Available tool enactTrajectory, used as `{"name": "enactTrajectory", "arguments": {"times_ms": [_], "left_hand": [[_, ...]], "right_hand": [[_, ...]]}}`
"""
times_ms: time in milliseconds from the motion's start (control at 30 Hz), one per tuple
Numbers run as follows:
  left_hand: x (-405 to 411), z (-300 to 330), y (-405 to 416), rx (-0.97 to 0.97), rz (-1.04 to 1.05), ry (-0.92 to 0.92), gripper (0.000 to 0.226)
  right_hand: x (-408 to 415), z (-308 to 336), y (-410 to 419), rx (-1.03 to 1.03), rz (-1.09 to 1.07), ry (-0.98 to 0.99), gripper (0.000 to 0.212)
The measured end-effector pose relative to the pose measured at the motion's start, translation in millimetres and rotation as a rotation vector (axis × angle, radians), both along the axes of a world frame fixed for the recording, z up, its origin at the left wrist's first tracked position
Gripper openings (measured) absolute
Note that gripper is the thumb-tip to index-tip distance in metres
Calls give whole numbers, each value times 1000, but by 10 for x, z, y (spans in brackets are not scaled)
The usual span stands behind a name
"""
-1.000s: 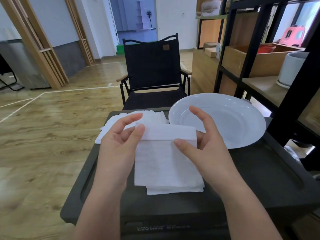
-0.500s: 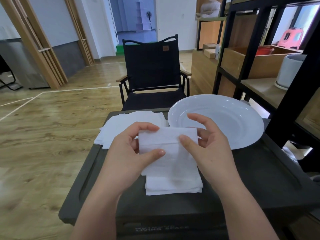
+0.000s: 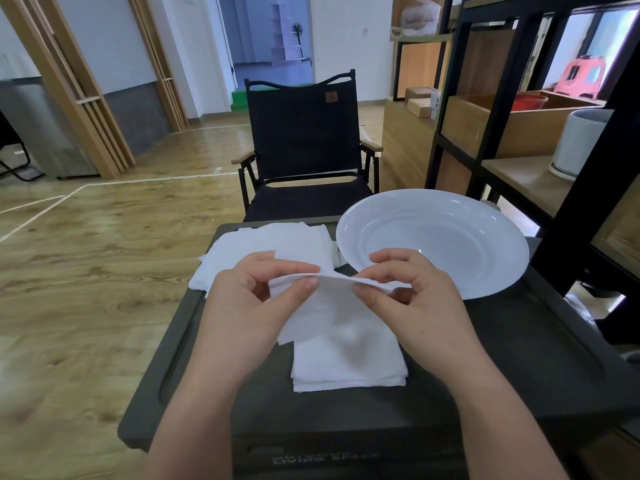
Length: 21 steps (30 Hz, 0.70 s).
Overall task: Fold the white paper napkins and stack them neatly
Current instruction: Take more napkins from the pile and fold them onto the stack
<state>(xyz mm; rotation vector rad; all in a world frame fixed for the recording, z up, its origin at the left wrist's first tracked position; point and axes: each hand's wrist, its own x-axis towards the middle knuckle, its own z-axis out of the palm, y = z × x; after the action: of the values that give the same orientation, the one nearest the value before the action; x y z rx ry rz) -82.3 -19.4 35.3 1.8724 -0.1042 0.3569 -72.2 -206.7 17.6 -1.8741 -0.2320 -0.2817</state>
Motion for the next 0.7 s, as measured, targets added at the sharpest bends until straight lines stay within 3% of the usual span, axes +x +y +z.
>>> {"name": "enactTrajectory", "arguments": {"times_ms": [67,167,233,333,467,600,700], "left_hand": [[1,4,7,73,64,-21,8],[-17,28,21,138,79,-15,19],[-31,56,2,77,28,-11,17],[-42,61,-42,-68,-16,24,11],[-17,8,-18,-48,-22,210,11],[19,-100,46,68,22,368,29],[65,-191,79,179,82,420,30]], "right_hand": [[-2,7,-7,12,-10,-19,14],[-22,15,-31,21,39,20,25],[-36,27,-32,44,68,39,28],[-63,61,-6,120,50,64,11],[-45,54,-3,175,-24,190,16],[18,-65,-37,-5,-33,323,41],[16,-79,-31,-194,-151,322,42]]}}
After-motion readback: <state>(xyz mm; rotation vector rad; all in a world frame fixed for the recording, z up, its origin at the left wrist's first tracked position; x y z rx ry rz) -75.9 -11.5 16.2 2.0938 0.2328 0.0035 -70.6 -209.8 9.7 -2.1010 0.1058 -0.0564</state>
